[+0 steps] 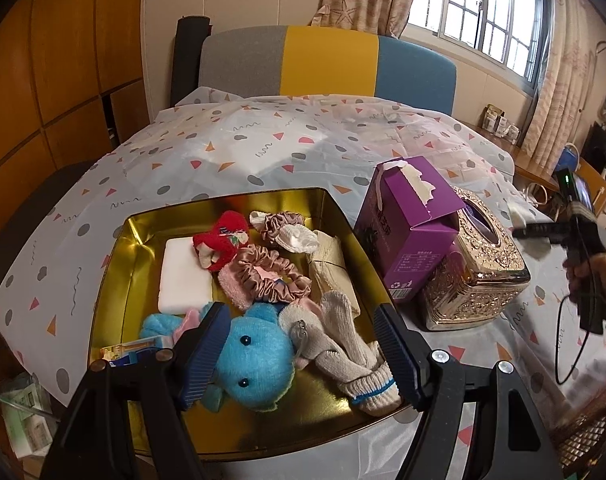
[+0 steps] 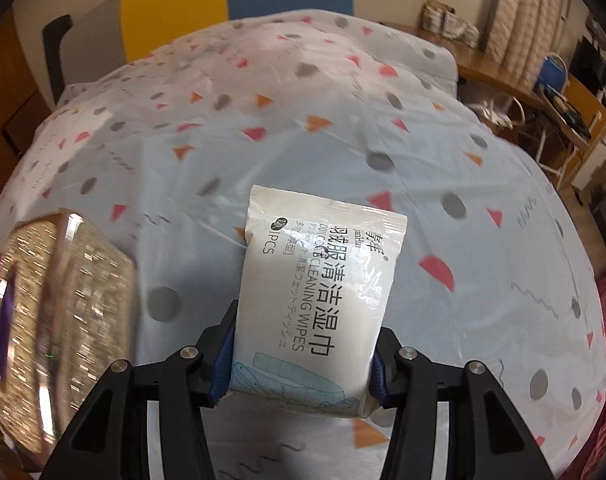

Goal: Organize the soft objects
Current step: 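Carry the white wipes pack over the gold tray and release it with the right tool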

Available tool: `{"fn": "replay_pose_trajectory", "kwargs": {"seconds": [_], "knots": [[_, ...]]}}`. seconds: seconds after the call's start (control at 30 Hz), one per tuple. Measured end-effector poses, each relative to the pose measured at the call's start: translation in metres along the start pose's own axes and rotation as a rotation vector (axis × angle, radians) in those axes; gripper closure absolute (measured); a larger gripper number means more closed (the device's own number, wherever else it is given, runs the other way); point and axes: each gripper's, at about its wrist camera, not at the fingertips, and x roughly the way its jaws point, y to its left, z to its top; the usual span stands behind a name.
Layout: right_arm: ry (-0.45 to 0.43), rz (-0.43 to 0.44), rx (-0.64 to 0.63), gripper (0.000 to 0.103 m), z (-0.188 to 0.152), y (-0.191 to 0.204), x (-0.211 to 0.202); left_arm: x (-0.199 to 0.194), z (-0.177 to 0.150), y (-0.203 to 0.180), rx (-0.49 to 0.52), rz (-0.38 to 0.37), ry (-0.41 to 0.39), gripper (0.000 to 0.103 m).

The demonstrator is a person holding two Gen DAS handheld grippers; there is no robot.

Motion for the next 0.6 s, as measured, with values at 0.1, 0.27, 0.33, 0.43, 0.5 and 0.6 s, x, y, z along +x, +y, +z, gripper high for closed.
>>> {"fn": "replay_pose_trajectory", "kwargs": {"seconds": [0.1,0.27,0.33,0.43,0.5,0.6], "knots": [[-0.032,0.022,-0.031,0.05,0.011,0.02,-0.012,0.0,-0.001,0.0,0.0,-0.004,0.001,0.028],[-0.075,0.066,-0.075,0.05,0.027,0.049,-0.028,-0.001,-0.002,-0.001,0.001,-0.005,-0.001,0.028],[-0.092,0.084,-0.095,0.05,0.032,0.06,-0.035,-0.001,-0.001,0.0,-0.001,-0.006,-0.002,0.028],[-0.124,0.121,-0.136,0.05,0.04,0.083,-0.048,-0.001,-0.001,0.001,-0.003,-0.004,-0.004,0.028],[-0.147,0.151,-0.169,0.05,0.044,0.101,-0.058,-0.001,-0.002,0.002,-0.005,-0.003,-0.004,0.028],[-0.177,0.193,-0.217,0.05,0.047,0.127,-0.071,-0.001,-0.002,0.004,-0.008,0.0,-0.004,0.028]]}}
